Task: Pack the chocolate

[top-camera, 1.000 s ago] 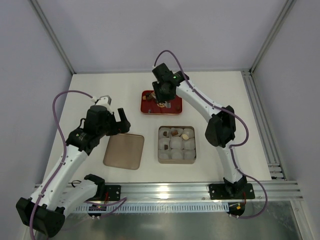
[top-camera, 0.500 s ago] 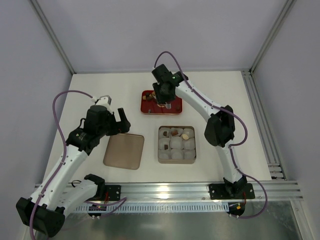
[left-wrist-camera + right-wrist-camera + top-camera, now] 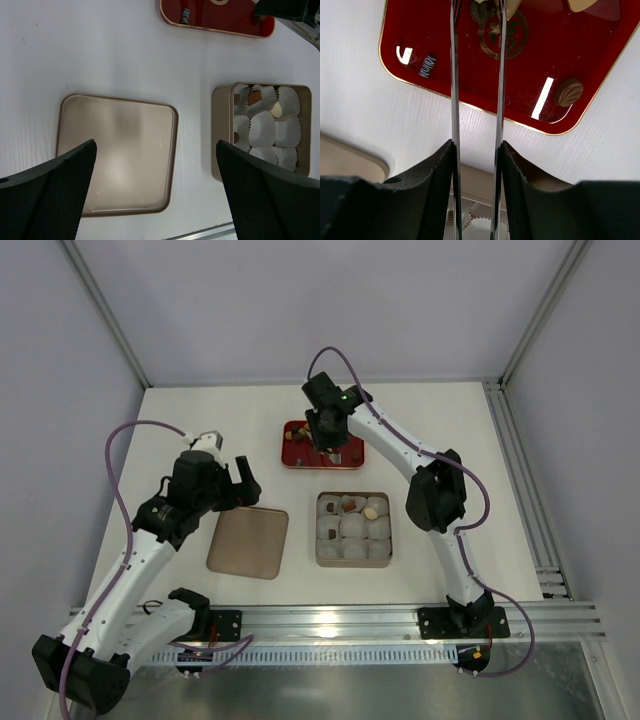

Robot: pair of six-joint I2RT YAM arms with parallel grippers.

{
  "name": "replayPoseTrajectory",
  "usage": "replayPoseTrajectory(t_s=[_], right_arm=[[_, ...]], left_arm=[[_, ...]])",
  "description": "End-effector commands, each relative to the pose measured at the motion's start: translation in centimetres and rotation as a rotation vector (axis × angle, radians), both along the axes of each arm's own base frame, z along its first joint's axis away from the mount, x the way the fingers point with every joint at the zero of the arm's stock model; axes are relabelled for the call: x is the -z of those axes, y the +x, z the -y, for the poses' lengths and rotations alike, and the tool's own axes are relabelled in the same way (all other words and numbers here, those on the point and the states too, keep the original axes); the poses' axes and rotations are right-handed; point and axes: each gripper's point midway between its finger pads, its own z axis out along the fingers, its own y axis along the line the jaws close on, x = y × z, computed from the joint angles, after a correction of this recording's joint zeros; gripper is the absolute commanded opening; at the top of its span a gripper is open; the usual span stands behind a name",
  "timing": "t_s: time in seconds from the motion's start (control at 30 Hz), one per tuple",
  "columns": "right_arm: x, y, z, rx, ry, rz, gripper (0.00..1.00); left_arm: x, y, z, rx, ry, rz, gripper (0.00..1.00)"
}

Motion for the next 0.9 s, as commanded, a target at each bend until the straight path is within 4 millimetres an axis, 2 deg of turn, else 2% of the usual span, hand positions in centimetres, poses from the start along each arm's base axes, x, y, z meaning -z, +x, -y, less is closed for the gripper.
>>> replayPoseTrajectory(t_s=[0.0,0.3,0.4,0.87], right_arm=[[-0.7,0.4,-0.9,-0.005,0.027,0.027,0.43],[-0.3,0.3,-0.8,-0.008,0.024,0.017,0.42],[-0.8,0.4,-0.9,-0.01,0.032,0.028,0.38],[-3.5,0.3,-0.7,-0.004,0.065,0.073,0.38]], left_arm=[[-0.6,0.3,0.1,-0.005,-0.022,0.027,1.0],[-0.7,0.3,0.1,-0.005,-0.022,0.029,1.0],[-0.6,0.3,0.1,-0.007,-0.021,0.028,1.0],[-0.7,0.3,0.1,-0.007,-0.021,0.028,1.0]])
